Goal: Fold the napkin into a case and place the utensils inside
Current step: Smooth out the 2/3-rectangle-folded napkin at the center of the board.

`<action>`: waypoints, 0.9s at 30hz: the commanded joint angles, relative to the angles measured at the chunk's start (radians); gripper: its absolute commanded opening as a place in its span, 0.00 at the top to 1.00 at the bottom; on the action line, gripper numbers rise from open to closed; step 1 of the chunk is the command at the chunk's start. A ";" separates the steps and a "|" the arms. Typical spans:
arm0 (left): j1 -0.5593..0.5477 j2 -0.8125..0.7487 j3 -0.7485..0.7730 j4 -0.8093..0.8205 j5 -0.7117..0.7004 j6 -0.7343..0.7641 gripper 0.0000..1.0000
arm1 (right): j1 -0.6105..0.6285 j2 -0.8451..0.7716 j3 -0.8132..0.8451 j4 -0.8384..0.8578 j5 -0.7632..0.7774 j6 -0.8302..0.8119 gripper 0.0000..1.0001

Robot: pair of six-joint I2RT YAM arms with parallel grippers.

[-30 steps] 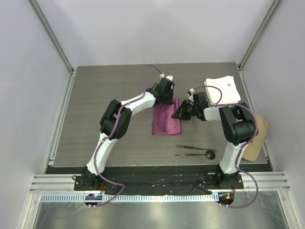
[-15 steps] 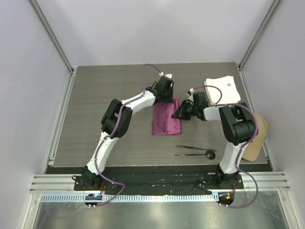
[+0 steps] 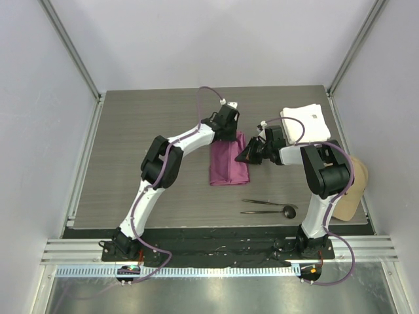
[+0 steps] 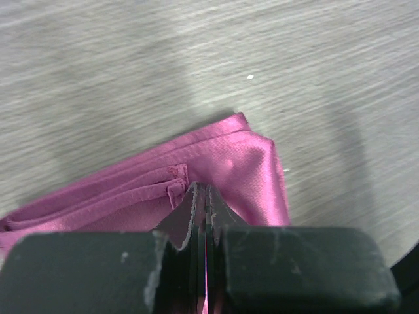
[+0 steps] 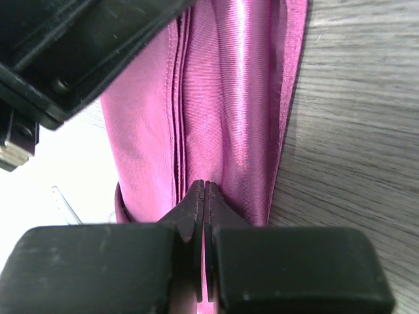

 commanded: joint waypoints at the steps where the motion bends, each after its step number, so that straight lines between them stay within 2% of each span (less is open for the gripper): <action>1: 0.016 -0.002 0.038 -0.032 -0.078 0.062 1.00 | -0.004 0.033 0.007 -0.022 0.035 -0.010 0.99; 17: 0.044 0.006 0.060 -0.058 -0.106 0.105 1.00 | -0.002 0.039 0.002 -0.013 0.024 -0.004 0.99; 21: 0.044 -0.033 0.054 -0.033 -0.023 0.101 1.00 | -0.002 0.044 0.005 -0.009 0.013 -0.006 0.99; 27: 0.045 -0.159 0.048 -0.043 0.104 0.088 0.78 | -0.002 0.024 0.037 -0.046 0.012 -0.033 0.99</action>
